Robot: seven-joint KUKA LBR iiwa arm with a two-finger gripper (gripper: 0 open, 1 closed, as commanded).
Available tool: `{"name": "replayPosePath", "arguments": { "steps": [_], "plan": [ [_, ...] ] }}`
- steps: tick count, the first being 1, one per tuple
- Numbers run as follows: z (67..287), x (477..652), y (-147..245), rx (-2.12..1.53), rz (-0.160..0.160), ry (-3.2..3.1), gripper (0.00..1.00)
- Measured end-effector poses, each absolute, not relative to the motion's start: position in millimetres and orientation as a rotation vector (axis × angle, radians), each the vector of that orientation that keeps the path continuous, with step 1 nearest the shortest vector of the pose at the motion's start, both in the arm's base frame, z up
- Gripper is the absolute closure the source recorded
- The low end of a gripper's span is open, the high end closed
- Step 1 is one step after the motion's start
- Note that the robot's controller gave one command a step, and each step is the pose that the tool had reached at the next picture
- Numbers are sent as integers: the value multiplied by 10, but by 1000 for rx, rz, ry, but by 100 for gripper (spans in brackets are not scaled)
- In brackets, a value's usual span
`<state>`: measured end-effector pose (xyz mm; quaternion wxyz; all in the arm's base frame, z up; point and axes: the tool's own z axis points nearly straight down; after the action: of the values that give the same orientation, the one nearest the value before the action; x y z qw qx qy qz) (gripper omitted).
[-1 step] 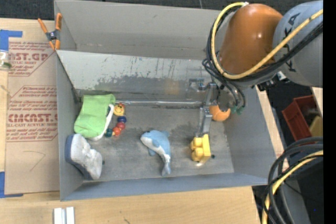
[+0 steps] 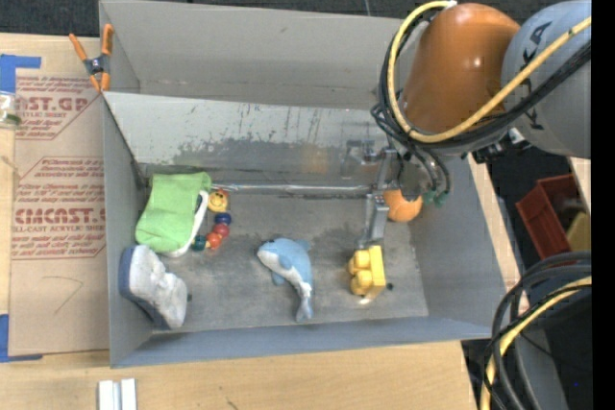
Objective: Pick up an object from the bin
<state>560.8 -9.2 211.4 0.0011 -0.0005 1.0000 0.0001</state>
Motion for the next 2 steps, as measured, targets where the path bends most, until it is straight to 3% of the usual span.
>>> {"name": "replayPosePath", "arguments": {
  "steps": [1,2],
  "plan": [
    [1755,5607,164,-23,-2,3132,0],
    [1350,5347,417,72,3,3141,0]
  ]
}}
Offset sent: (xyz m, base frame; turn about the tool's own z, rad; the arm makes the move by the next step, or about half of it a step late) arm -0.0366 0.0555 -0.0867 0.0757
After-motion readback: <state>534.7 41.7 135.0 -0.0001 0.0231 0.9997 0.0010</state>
